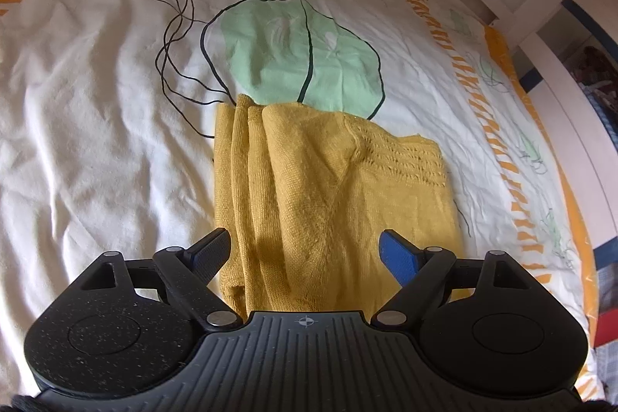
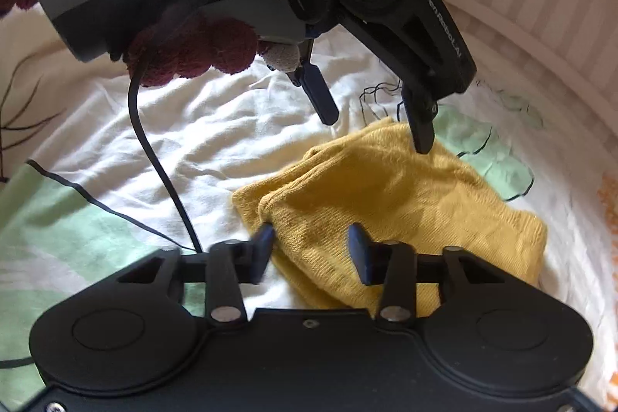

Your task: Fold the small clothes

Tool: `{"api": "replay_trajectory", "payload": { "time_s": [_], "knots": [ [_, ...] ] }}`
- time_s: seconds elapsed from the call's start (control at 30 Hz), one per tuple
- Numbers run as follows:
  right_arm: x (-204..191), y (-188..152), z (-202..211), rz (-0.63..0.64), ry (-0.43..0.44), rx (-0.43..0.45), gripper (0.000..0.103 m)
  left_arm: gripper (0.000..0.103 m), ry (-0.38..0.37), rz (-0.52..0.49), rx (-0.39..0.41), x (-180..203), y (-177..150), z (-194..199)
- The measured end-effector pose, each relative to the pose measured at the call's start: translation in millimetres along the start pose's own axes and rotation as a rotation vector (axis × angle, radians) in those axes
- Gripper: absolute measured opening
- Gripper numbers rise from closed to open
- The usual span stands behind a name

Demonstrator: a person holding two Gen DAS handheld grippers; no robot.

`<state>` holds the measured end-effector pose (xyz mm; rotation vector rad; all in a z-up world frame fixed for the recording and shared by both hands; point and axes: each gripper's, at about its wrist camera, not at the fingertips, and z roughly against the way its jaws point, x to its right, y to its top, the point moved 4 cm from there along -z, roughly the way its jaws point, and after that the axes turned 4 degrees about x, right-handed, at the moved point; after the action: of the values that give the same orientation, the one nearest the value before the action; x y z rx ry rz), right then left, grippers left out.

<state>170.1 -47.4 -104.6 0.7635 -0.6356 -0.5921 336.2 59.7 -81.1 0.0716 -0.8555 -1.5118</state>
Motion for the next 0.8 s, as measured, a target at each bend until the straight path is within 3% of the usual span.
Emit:
{"api": "replay_trajectory", "payload": {
  "time_s": [0.2,0.33,0.6,0.7,0.73,0.77,0.8],
  "knots": [
    [38.7,3.7,24.0,-0.315,0.009,0.12,0.009,0.083,-0.069,0.067,0.012,-3.4,6.1,2.0],
    [55.9,-0.7,33.9,-0.456,0.018,0.155,0.009,0.083,-0.102,0.092,-0.008,0.1,4.5,-3.8],
    [60.0,-2.5,38.1,-0.506,0.043,0.16,0.009,0.083,-0.108,0.118,-0.055,0.0,-1.5,-19.8],
    [57.5,-3.7,34.8,-0.501,0.051,0.152,0.009,0.082,-0.142,0.157,-0.064,-3.1,-3.7,-27.4],
    [55.3,-4.3,34.1,-0.496,0.054,0.148,0.009,0.08,-0.147,0.165,-0.062,-3.4,-4.6,-29.4],
    [54.2,-4.5,33.1,-0.493,0.057,0.143,0.009,0.066,-0.148,0.165,-0.053,-3.2,-5.3,-30.4],
    [52.8,-5.1,32.1,-0.489,0.059,0.138,0.009,0.04,-0.143,0.157,-0.041,-2.6,-5.8,-30.7]
  ]
}}
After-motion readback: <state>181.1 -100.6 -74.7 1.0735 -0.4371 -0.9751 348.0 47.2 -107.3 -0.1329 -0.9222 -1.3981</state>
